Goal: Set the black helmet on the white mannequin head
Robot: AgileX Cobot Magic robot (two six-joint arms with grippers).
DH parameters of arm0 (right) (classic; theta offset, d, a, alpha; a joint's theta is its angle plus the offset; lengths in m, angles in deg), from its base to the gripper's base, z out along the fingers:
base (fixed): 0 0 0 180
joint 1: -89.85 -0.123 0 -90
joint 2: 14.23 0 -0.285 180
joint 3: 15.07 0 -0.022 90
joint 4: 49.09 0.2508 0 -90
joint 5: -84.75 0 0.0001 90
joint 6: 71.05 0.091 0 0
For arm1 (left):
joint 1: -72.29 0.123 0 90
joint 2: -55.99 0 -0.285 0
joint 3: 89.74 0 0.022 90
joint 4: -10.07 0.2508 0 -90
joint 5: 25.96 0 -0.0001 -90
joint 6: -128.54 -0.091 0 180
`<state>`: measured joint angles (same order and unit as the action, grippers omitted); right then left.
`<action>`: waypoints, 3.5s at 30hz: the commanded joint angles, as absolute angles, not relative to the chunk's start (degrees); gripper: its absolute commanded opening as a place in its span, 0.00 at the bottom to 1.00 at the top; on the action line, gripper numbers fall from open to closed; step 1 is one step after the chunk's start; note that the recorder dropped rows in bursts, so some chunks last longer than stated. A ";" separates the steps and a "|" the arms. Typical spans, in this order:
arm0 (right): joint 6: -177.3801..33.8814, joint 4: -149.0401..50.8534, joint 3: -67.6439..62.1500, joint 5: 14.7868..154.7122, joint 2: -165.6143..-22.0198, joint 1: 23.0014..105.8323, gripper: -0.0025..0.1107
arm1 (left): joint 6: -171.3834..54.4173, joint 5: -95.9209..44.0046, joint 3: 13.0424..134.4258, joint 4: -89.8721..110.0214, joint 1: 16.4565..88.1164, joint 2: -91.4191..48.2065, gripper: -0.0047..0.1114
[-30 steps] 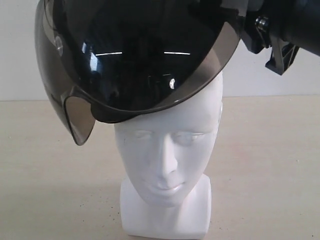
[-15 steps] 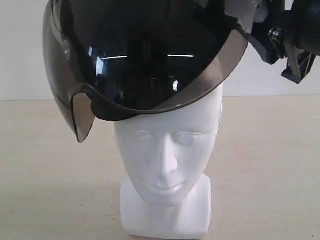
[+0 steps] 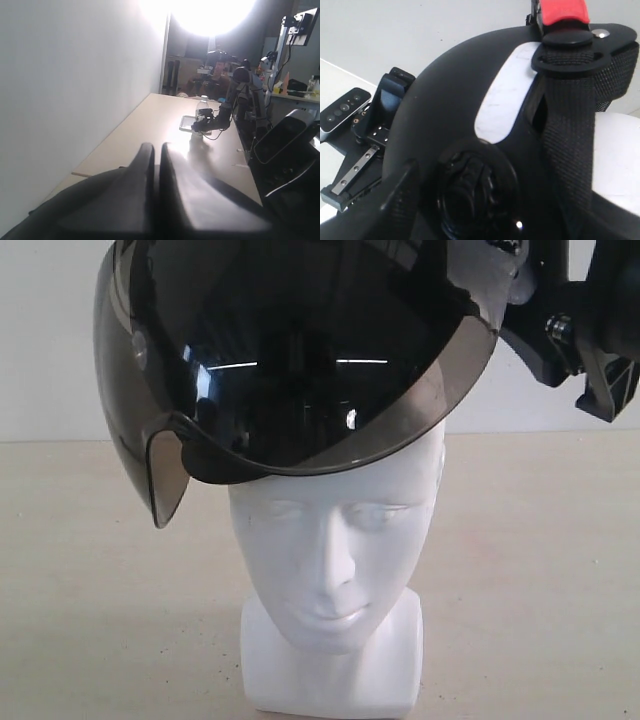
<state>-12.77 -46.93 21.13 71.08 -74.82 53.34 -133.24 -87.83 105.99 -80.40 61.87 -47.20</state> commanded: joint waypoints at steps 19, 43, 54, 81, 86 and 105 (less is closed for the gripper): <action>-26.95 -53.92 19.45 70.01 -72.94 55.00 0.02 | -136.11 -95.92 99.34 -68.07 56.61 -49.65 0.08; -30.69 -54.68 19.45 77.16 -72.94 55.00 0.02 | -139.38 -95.92 94.94 -70.08 55.64 -51.14 0.08; -33.02 -54.68 19.45 75.79 -72.55 55.00 0.02 | -139.94 -95.92 93.23 -70.32 55.55 -51.14 0.08; -63.07 -65.17 14.09 119.99 -65.74 69.32 0.40 | -138.43 -95.92 92.32 -71.04 55.55 -51.14 0.08; -78.75 -57.91 14.09 118.54 -70.73 69.32 0.44 | -138.43 -95.92 92.32 -71.04 55.55 -51.14 0.08; -126.96 -20.77 14.09 106.85 -76.00 69.32 0.51 | -137.79 -95.92 92.32 -71.04 55.55 -51.14 0.08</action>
